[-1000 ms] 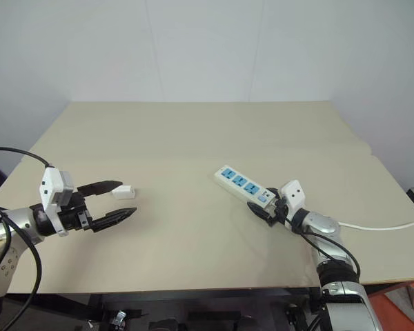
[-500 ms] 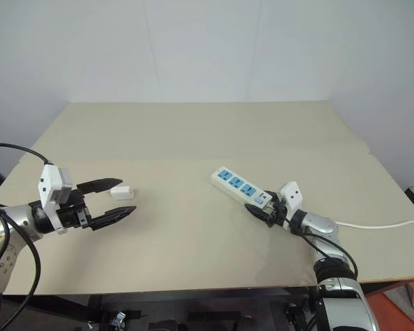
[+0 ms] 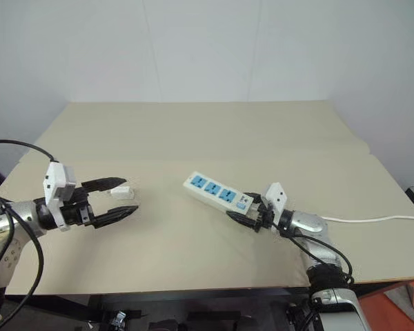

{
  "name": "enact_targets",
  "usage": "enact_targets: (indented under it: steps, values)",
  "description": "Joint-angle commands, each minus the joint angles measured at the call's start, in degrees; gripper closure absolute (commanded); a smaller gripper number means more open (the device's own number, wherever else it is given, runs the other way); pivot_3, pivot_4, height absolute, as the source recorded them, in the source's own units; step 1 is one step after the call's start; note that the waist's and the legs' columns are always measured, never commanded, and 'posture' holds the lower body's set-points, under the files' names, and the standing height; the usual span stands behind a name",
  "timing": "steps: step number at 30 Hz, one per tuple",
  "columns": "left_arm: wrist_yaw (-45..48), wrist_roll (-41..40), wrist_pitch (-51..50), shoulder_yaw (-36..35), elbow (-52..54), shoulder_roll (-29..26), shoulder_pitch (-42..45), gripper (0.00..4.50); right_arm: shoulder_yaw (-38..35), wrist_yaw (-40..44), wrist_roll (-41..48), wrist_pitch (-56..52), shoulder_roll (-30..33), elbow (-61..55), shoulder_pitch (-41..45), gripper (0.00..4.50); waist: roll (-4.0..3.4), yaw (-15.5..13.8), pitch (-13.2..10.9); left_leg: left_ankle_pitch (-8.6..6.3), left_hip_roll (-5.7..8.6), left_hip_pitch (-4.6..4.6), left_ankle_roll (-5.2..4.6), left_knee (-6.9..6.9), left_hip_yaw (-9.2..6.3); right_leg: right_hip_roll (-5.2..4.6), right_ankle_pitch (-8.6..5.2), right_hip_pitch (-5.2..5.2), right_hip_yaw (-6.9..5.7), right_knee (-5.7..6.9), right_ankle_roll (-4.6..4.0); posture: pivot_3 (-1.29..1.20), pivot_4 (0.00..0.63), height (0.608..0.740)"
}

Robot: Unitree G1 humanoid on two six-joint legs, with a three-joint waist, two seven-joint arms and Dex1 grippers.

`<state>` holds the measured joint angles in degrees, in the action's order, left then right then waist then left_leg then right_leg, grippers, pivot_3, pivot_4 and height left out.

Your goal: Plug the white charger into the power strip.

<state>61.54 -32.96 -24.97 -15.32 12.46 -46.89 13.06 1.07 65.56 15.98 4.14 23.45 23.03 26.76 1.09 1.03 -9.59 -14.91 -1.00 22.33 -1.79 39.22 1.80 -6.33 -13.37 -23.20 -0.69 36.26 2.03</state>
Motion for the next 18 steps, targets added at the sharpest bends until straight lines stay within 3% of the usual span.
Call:
enact_targets:
  steps: [1,12,18]
  values:
    - [3.1,0.8,2.6,0.7,-1.7,-2.1,2.8,0.0,3.1,6.8,1.6,-1.6,1.3,-3.9,0.8,1.08,0.0,0.0,0.0,0.0,0.0,-0.01,0.0,0.0,0.0,0.0,0.0,0.0,0.0,0.0,0.0,0.0,0.15,0.74]
    - [7.8,0.7,3.5,0.6,-2.4,-4.5,2.4,0.0,6.2,17.0,-0.7,1.9,4.1,4.4,5.6,1.08,0.02,0.0,0.0,0.0,-0.01,0.01,0.0,-0.04,0.03,0.03,0.0,-0.04,0.0,-0.06,0.0,0.0,0.15,0.74]
    - [8.6,1.2,4.0,0.2,-3.7,-5.2,2.5,0.0,7.2,17.0,-2.0,5.1,2.6,7.1,6.1,1.08,0.03,0.0,0.0,0.01,-0.01,-0.02,0.01,-0.04,0.04,0.02,0.0,-0.03,0.01,0.0,0.0,0.0,0.15,0.74]
